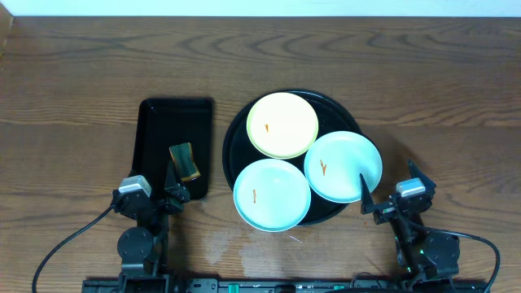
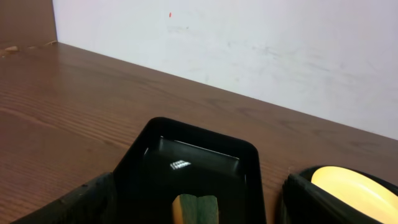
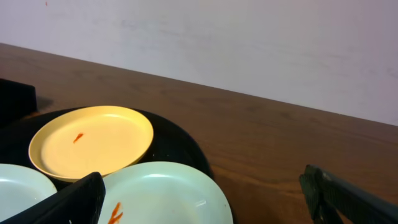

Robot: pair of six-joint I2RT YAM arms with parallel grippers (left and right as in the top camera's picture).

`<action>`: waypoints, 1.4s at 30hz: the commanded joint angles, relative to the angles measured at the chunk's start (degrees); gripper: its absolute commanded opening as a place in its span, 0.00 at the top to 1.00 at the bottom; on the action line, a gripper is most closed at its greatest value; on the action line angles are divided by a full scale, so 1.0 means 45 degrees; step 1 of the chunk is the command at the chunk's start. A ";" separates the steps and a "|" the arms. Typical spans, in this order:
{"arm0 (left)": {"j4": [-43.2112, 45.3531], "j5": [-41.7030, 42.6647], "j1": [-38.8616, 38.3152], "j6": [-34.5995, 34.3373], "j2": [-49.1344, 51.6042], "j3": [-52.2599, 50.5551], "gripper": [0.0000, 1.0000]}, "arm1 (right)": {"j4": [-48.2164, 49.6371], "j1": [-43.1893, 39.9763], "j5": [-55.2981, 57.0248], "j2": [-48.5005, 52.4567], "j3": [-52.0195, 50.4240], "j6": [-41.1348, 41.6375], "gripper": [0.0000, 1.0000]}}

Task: Clean dirty plates on tray and stack at the side
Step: 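Raise both arms from rest toward the sponge and plates, then grasp the orange-green sponge in the black tray with the left gripper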

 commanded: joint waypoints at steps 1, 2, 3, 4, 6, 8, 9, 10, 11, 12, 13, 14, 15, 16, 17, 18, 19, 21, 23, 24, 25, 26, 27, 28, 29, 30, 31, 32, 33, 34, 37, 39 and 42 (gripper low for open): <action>-0.0568 -0.0257 0.0053 -0.0112 -0.0102 -0.0189 0.13 | -0.0039 -0.0175 0.0073 -0.0010 -0.0019 -0.0131 0.01; -0.0568 -0.0257 0.0053 -0.0107 -0.0102 -0.0189 0.14 | -0.0039 -0.0175 0.0073 -0.0010 -0.0019 -0.0131 0.01; -0.0568 -0.0257 0.0053 -0.0112 -0.0102 -0.0189 0.13 | -0.0039 -0.0175 0.0073 -0.0010 -0.0019 -0.0131 0.01; -0.0568 -0.0262 0.0053 -0.0112 -0.0102 -0.0189 0.13 | -0.0039 -0.0175 0.0073 -0.0010 -0.0019 -0.0131 0.01; -0.0568 -0.0262 0.0053 -0.0112 -0.0102 -0.0189 0.14 | -0.0039 -0.0175 0.0068 -0.0010 -0.0019 -0.0131 0.01; -0.0568 -0.0262 0.0053 -0.0112 -0.0102 -0.0189 0.14 | -0.0039 -0.0175 0.0073 -0.0010 -0.0019 -0.0131 0.01; -0.0568 -0.0257 0.0053 -0.0112 -0.0102 -0.0189 0.14 | -0.0039 -0.0175 0.0073 -0.0010 -0.0019 -0.0131 0.01; -0.0568 -0.0262 0.0053 -0.0107 -0.0102 -0.0189 0.14 | -0.0039 -0.0175 0.0073 -0.0010 -0.0019 -0.0131 0.01; -0.0568 -0.0257 0.0053 -0.0112 -0.0102 -0.0189 0.14 | -0.0039 -0.0175 0.0073 -0.0010 -0.0019 -0.0131 0.01; -0.0549 -0.0243 0.0053 -0.0126 -0.0102 -0.0189 0.13 | -0.0039 -0.0175 0.0068 -0.0010 -0.0019 -0.0131 0.01; -0.0486 -0.0243 0.0053 -0.0126 -0.0102 -0.0189 0.14 | -0.0039 -0.0175 0.0073 -0.0010 -0.0019 -0.0131 0.01; -0.0510 -0.0146 0.0053 -0.0126 -0.0102 -0.0189 0.14 | -0.0039 -0.0175 0.0068 -0.0010 -0.0019 -0.0131 0.01; -0.0583 0.0316 0.0053 -0.0165 -0.0102 -0.0189 0.14 | -0.0039 -0.0175 0.0073 -0.0010 -0.0019 -0.0131 0.01; -0.0602 0.0928 0.0053 -0.0165 -0.0102 -0.0189 0.13 | -0.0034 -0.0175 0.0068 -0.0010 -0.0019 -0.0131 0.01; -0.0559 0.1477 0.0053 -0.0165 -0.0102 -0.0189 0.13 | 0.0087 -0.0175 0.0078 -0.0010 -0.0019 -0.0141 0.01; -0.0364 0.1880 0.0053 -0.0165 -0.0102 -0.0189 0.14 | 0.0209 -0.0175 0.0073 -0.0010 -0.0019 -0.0136 0.01; 0.0029 0.2152 0.0053 -0.0165 -0.0102 -0.0189 0.13 | 0.0248 -0.0175 0.0049 -0.0010 -0.0019 -0.0126 0.01; 0.0597 0.2929 0.0053 -0.0165 -0.0102 -0.0189 0.14 | 0.0155 -0.0175 -0.0602 -0.0010 -0.0019 0.0019 0.01; 0.1103 0.3560 0.0053 -0.0160 -0.0102 -0.0189 0.14 | 0.0330 -0.0170 -0.2045 -0.0010 -0.0019 0.0384 0.01; 0.1263 0.3570 0.0053 -0.0160 -0.0102 -0.0189 0.14 | 0.0461 -0.0175 -0.2628 -0.0010 -0.0019 0.0408 0.01; 0.1360 0.3570 0.0053 -0.0160 -0.0102 -0.0155 0.14 | 0.0631 -0.0175 -0.3089 -0.0010 -0.0019 0.0447 0.01; 0.1360 0.3575 0.0053 -0.0160 -0.0102 -0.0068 0.14 | 0.0884 -0.0175 -0.3473 -0.0010 -0.0019 0.0461 0.01; 0.1345 0.3628 0.0053 -0.0151 -0.0092 0.0112 0.14 | 0.1209 -0.0170 -0.3725 -0.0010 0.0005 0.0554 0.01; 0.1350 0.3662 0.0053 -0.0155 -0.0044 0.0359 0.14 | 0.1535 -0.0170 -0.3823 -0.0010 0.0107 0.0729 0.01; 0.1350 0.3657 0.0053 -0.0155 0.0049 0.0636 0.14 | 0.1724 -0.0170 -0.3881 -0.0005 0.0253 0.0801 0.01; 0.1331 0.3653 0.0053 -0.0155 0.0223 0.1010 0.14 | 0.1855 -0.0160 -0.3934 0.0015 0.0525 0.0787 0.01; 0.1253 0.3648 0.0053 -0.0151 0.0452 0.1409 0.14 | 0.1870 -0.0165 -0.3934 0.0073 0.0903 0.0772 0.01; 0.1073 0.3589 0.0053 -0.0151 0.0831 0.1953 0.14 | 0.1812 -0.0165 -0.3929 0.0175 0.1277 0.0714 0.01; 0.0758 0.3502 0.0053 -0.0151 0.1331 0.2594 0.14 | 0.1676 -0.0165 -0.3929 0.0393 0.1787 0.0617 0.01; 0.0301 0.3502 0.0053 -0.0151 0.1957 0.3317 0.14 | 0.1511 -0.0165 -0.3939 0.0733 0.2331 0.0563 0.01; -0.1481 0.3526 0.0053 -0.0087 0.4133 0.5649 0.14 | 0.0811 -0.0165 -0.4012 0.2152 0.3959 0.0539 0.01; -0.2982 0.3701 0.0053 0.0257 0.5795 0.7378 0.14 | -0.0170 -0.0165 -0.4148 0.3808 0.5547 0.0539 0.01; -0.5887 0.3968 0.0053 0.0622 0.8738 1.0550 0.14 | -0.2433 -0.0165 -0.4294 0.6800 0.8242 0.0539 0.01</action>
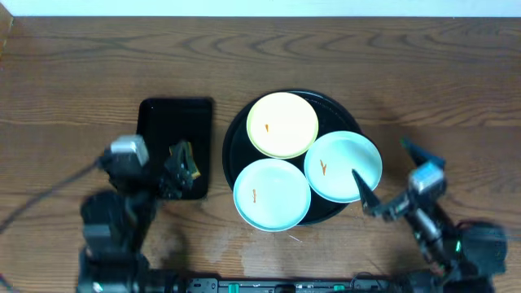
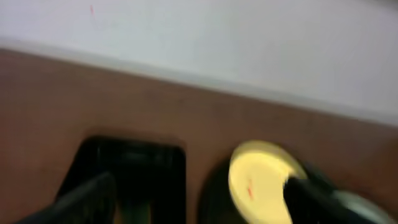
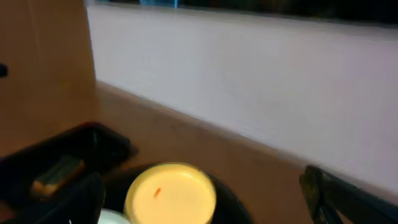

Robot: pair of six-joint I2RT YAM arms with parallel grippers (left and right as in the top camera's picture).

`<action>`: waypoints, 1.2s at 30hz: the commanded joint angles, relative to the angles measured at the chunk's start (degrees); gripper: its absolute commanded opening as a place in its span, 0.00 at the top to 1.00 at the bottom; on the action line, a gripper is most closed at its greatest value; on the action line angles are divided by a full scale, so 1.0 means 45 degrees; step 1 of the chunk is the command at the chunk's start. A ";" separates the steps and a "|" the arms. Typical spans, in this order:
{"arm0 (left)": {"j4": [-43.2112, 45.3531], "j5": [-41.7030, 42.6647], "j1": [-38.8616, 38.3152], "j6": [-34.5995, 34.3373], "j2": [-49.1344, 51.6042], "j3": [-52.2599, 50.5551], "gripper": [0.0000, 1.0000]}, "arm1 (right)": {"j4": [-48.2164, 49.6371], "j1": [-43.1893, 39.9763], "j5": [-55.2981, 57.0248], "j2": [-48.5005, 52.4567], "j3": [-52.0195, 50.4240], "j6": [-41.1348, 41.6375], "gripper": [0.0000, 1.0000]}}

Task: Clean dirty plates on tray and stack at the side
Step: 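Grasp the orange-green sponge in the black tray with the left gripper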

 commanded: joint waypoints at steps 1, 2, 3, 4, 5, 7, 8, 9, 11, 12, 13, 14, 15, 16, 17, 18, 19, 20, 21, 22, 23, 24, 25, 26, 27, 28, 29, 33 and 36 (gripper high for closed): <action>-0.2302 0.0393 0.0058 0.0505 0.3147 0.3317 0.14 | -0.2055 -0.0160 -0.0355 0.3371 0.2895 0.0092 0.01; -0.2841 0.0393 0.0058 0.0505 0.3745 0.3905 0.14 | -0.2793 -0.0160 -0.0393 0.4211 0.3662 0.0097 0.01; -0.3434 0.0393 0.0058 0.0505 0.4425 0.4546 0.14 | -0.3555 -0.0160 -0.0403 0.5085 0.4469 0.0097 0.01; -0.3847 0.0393 0.0058 0.0500 0.4964 0.5017 0.14 | -0.4396 -0.0160 -0.0403 0.6013 0.5357 0.0092 0.01; -0.4216 0.0393 0.0058 0.0500 0.5523 0.5469 0.14 | -0.5124 -0.0160 -0.0389 0.6883 0.6164 0.0092 0.01; -0.4775 0.0398 0.0058 0.0495 0.6319 0.5999 0.14 | -0.6110 -0.0160 -0.0389 0.8267 0.7475 0.0092 0.01; -0.4852 0.0437 0.0058 0.0466 0.6581 0.6057 0.13 | -0.6455 -0.0160 -0.0389 0.8874 0.8024 0.0097 0.01; -0.4983 0.0753 0.0058 0.0369 0.6819 0.6052 0.14 | -0.6708 -0.0160 -0.0393 0.9350 0.8427 0.0102 0.01; -0.5280 0.1413 0.0058 0.0350 0.7208 0.6052 0.14 | -0.6960 -0.0160 -0.0539 1.0151 0.8932 0.0345 0.01; -0.5445 0.1710 0.0058 0.0350 0.7383 0.6052 0.14 | -0.6955 -0.0160 -0.0612 1.0428 0.9015 0.0486 0.01; -0.5625 0.1778 0.0058 0.0350 0.7538 0.6052 0.14 | -0.6902 -0.0160 -0.0811 1.0710 0.9034 0.0811 0.01; -0.5717 0.1773 0.0058 0.0350 0.7640 0.6052 0.13 | -0.6902 -0.0160 -0.0899 1.0851 0.9024 0.1069 0.01; -0.5795 0.1690 0.0058 0.0364 0.7762 0.6047 0.14 | -0.6907 -0.0160 -0.0957 1.1035 0.9000 0.1355 0.01; -0.5950 0.1564 0.0058 0.0364 0.7854 0.6033 0.13 | -0.6917 -0.0160 -0.0957 1.1171 0.8990 0.1530 0.01; -0.5984 0.1564 0.0058 0.0355 0.7941 0.5989 0.14 | -0.6892 -0.0160 -0.0952 1.1317 0.8990 0.1554 0.01; -0.6047 0.1520 0.0058 0.0350 0.8072 0.5911 0.14 | -0.6853 -0.0165 -0.0952 1.1409 0.8990 0.1530 0.01; -0.6159 0.1253 0.0053 0.0248 0.8228 0.5819 0.15 | -0.6892 -0.0160 -0.0976 1.1463 0.8990 0.1540 0.01; -0.6314 0.0413 0.0044 -0.0403 0.8451 0.5693 0.20 | -0.6921 -0.0141 -0.1069 1.1511 0.8990 0.1549 0.01; -0.6441 -0.0583 0.0044 -0.1112 0.8709 0.5547 0.21 | -0.6975 -0.0083 -0.1064 1.1526 0.8990 0.1554 0.01; -0.6523 -0.1467 0.0044 -0.1598 0.8981 0.5396 0.24 | -0.7082 0.0010 -0.1054 1.1540 0.8990 0.1525 0.03; -0.6533 -0.2215 0.0044 -0.1914 0.9340 0.5192 0.31 | -0.7155 0.0092 -0.1015 1.1540 0.8986 0.1515 0.05; -0.6484 -0.2599 0.0044 -0.2079 0.9700 0.5032 0.41 | -0.7198 0.0199 -0.1001 1.1545 0.8986 0.1506 0.10; -0.6436 -0.2778 0.0044 -0.2244 1.0108 0.4911 0.50 | -0.7237 0.0325 -0.0996 1.1545 0.8981 0.1413 0.16; -0.6353 -0.2754 0.0044 -0.2254 1.0637 0.4847 0.55 | -0.7247 0.0452 -0.0928 1.1545 0.8971 0.1413 0.20; -0.6305 -0.2754 0.0034 -0.2263 1.1118 0.4838 0.59 | -0.7257 0.0617 -0.0855 1.1545 0.8966 0.1360 0.21; -0.6193 -0.2769 0.0005 -0.2254 1.1720 0.4838 0.59 | -0.7276 0.0763 -0.0787 1.1555 0.8966 0.1326 0.21; -0.6042 -0.2759 0.0010 -0.2254 1.2225 0.4838 0.60 | -0.7286 0.0918 -0.0656 1.1555 0.8966 0.1326 0.21; -0.5212 -0.2535 0.0010 -0.2244 1.4474 0.4843 0.89 | -0.7286 0.1622 0.0087 1.1638 0.8956 0.1331 0.21; -0.4639 -0.2482 0.0010 -0.2225 1.5620 0.4838 0.92 | -0.7291 0.1899 0.0316 1.1735 0.8942 0.1331 0.20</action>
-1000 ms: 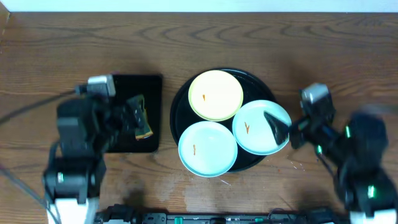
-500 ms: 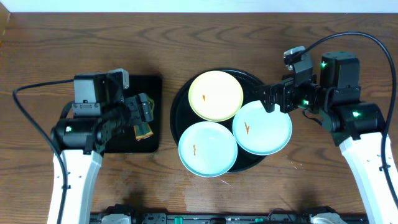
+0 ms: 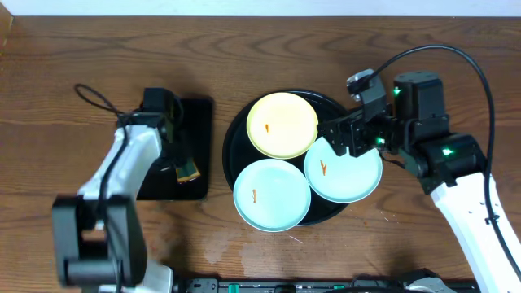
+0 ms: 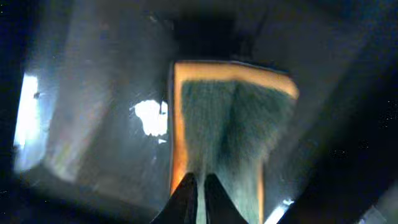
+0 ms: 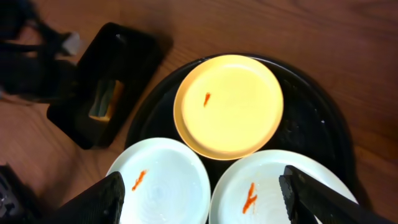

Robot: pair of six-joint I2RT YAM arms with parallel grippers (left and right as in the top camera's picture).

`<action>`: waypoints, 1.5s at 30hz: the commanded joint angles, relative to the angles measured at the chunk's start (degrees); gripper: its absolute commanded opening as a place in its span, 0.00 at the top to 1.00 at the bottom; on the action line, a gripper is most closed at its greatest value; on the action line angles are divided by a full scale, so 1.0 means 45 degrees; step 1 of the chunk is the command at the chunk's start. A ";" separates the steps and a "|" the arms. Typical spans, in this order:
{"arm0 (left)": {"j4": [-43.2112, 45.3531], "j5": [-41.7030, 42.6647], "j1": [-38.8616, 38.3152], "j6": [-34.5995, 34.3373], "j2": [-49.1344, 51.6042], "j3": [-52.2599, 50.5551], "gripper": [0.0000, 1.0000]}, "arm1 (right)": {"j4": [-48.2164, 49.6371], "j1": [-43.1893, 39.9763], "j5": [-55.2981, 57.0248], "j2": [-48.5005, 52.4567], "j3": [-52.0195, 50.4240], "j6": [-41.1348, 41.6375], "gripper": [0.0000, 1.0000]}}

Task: Clean dirty plates on tray and stack at the side

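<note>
Three plates lie on the round black tray (image 3: 234,122): a yellow plate (image 3: 282,124) at the back, a pale plate (image 3: 272,194) in front and another pale plate (image 3: 343,166) on the right. Each carries a small orange smear. My right gripper (image 5: 208,199) hovers open above the two pale plates, its fingers (image 5: 93,199) spread wide. The yellow-and-green sponge (image 4: 230,130) sits in the black rectangular tray (image 3: 155,175). My left gripper (image 4: 200,186) is down in that tray, its jaws pinched nearly together on the sponge's near edge.
The wooden table (image 3: 81,65) spreads wide to the left, behind and to the right of both trays. The left arm's cable (image 3: 98,96) loops over the table beside the rectangular tray. A faint wet patch (image 3: 220,244) marks the wood near the front edge.
The left gripper, then open and back from the rectangular tray, is now down inside it and shut on the sponge. The right gripper has moved from the front right to above the round tray, still open.
At first both grippers rested open near the front edge, the left behind the rectangular tray and the right beside the round tray. Then both wrist views were blurred and looked from higher up. Now the left grips the sponge and the right hovers over the pale plates.
</note>
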 commanded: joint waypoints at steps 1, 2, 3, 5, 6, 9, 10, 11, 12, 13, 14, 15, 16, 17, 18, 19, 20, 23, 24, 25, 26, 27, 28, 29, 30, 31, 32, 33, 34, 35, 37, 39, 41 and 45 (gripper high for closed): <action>0.0651 -0.0219 0.0015 -0.0102 0.1593 -0.0121 0.92 | -0.0019 0.0408 0.0612 0.0233 0.0199 -0.0015 0.20; 0.0787 -0.0223 0.0015 -0.0102 0.1851 -0.0121 0.92 | -0.0015 0.0437 0.0612 0.0282 0.0199 -0.0015 0.20; 0.0967 -0.0228 0.0015 -0.0107 0.2142 -0.0121 0.92 | -0.0015 0.0447 0.0612 0.0335 0.0199 -0.0015 0.20; 0.1263 -0.0350 0.0015 -0.0112 0.2589 -0.0121 0.92 | -0.0019 0.0447 0.0607 0.0447 0.0199 -0.0010 0.21; 0.1452 -0.0520 0.0015 -0.0102 0.2832 -0.0121 0.92 | -0.0019 0.0452 0.0607 0.0515 0.0199 -0.0010 0.22; 0.1588 -0.0457 0.0019 -0.0097 0.3094 -0.0087 0.92 | -0.0097 0.0452 0.0607 0.0588 0.0199 -0.0010 0.23; 0.1481 -0.0248 0.0015 0.0015 0.3026 -0.0049 0.92 | -0.0151 0.0452 0.0612 0.0588 0.0199 -0.0015 0.23; 0.1316 -0.0097 0.0015 0.0112 0.2929 0.0058 0.92 | -0.0170 0.0452 0.0607 0.0588 0.0199 -0.0010 0.23; 0.1078 0.0000 0.0015 0.0155 0.2803 0.0204 0.90 | -0.0189 0.0452 0.0612 0.0588 0.0199 -0.0015 0.23; 0.0733 -0.0005 0.0019 0.0151 0.2633 0.0432 0.83 | -0.0194 0.0452 0.0612 0.0588 0.0199 -0.0015 0.23; 0.0432 -0.0010 0.0019 0.0160 0.2433 0.0641 0.75 | -0.0194 0.0452 0.0612 0.0588 0.0199 -0.0015 0.23; 0.0170 -0.0015 0.0019 0.0185 0.2210 0.0831 0.66 | -0.0185 0.0452 0.0612 0.0588 0.0199 -0.0015 0.23; -0.0083 -0.0019 0.0015 0.0185 0.1909 0.0996 0.60 | -0.0170 0.0452 0.0612 0.0588 0.0199 -0.0015 0.23; -0.0180 -0.0015 0.0015 0.0180 0.1656 0.1059 0.54 | -0.0160 0.0452 0.0612 0.0588 0.0199 -0.0015 0.23; -0.0219 -0.0015 0.0015 0.0180 0.1297 0.1064 0.48 | -0.0160 0.0452 0.0612 0.0588 0.0199 -0.0015 0.23; -0.0233 -0.0015 0.0015 0.0180 0.1001 0.1059 0.45 | -0.0165 0.0452 0.0612 0.0588 0.0199 -0.0015 0.23; -0.0267 -0.0010 0.0015 0.0175 0.0826 0.1059 0.44 | -0.0165 0.0452 0.0612 0.0588 0.0199 -0.0015 0.22; -0.0427 0.0039 -0.0024 0.0165 0.0709 0.0952 0.43 | -0.0160 0.0452 0.0612 0.0588 0.0199 -0.0010 0.23; -0.0408 0.0034 -0.0044 0.0141 0.0743 0.0816 0.43 | -0.0160 0.0452 0.0612 0.0588 0.0199 -0.0015 0.23; -0.0350 0.0039 -0.0083 0.0010 0.0777 0.0607 0.43 | -0.0155 0.0452 0.0612 0.0588 0.0199 -0.0010 0.22; -0.0262 0.0044 -0.0126 -0.0185 0.0816 0.0408 0.43 | -0.0151 0.0452 0.0612 0.0588 0.0199 -0.0010 0.22; -0.0102 0.0136 -0.0170 -0.0257 0.0865 0.0189 0.43 | -0.0151 0.0452 0.0612 0.0588 0.0199 -0.0015 0.22; 0.0151 0.0374 -0.0233 -0.0257 0.0903 -0.0049 0.43 | -0.0151 0.0452 0.0612 0.0588 0.0199 -0.0015 0.22; 0.0389 0.0612 -0.0291 -0.0257 0.0952 -0.0243 0.43 | -0.0151 0.0452 0.0612 0.0588 0.0199 -0.0010 0.22; 0.0641 0.0835 -0.0345 -0.0257 0.0991 -0.0437 0.43 | -0.0151 0.0452 0.0612 0.0588 0.0199 -0.0010 0.22; 0.0923 0.1035 -0.0413 -0.0262 0.1010 -0.0665 0.44 | -0.0146 0.0452 0.0607 0.0588 0.0199 -0.0010 0.22; 0.1107 0.1035 -0.0466 -0.0330 0.1020 -0.0840 0.45 | -0.0151 0.0452 0.0612 0.0588 0.0199 -0.0010 0.22; 0.1277 0.1030 -0.0510 -0.0364 0.1020 -0.1001 0.49 | -0.0151 0.0452 0.0612 0.0588 0.0199 -0.0015 0.22; 0.1477 0.1030 -0.0539 -0.0389 0.1020 -0.1171 0.53 | -0.0151 0.0452 0.0607 0.0588 0.0199 -0.0010 0.22; 0.1651 0.1015 -0.0549 -0.0403 0.1020 -0.1297 0.64 | -0.0155 0.0452 0.0607 0.0588 0.0199 -0.0010 0.22; 0.1962 0.0981 -0.0549 -0.0398 0.1020 -0.1501 0.88 | -0.0155 0.0452 0.0607 0.0588 0.0199 -0.0010 0.22; 0.1948 0.0884 -0.0544 -0.0155 0.1010 -0.1501 0.92 | -0.0151 0.0452 0.0607 0.0588 0.0199 -0.0010 0.22; 0.1481 0.0495 -0.0481 0.0233 0.0908 -0.1243 0.93 | -0.0146 0.0452 0.0607 0.0588 0.0199 -0.0010 0.22; 0.0253 0.0102 -0.0257 0.0685 0.0554 -0.0097 0.93 | -0.0146 0.0452 0.0612 0.0588 0.0199 -0.0010 0.22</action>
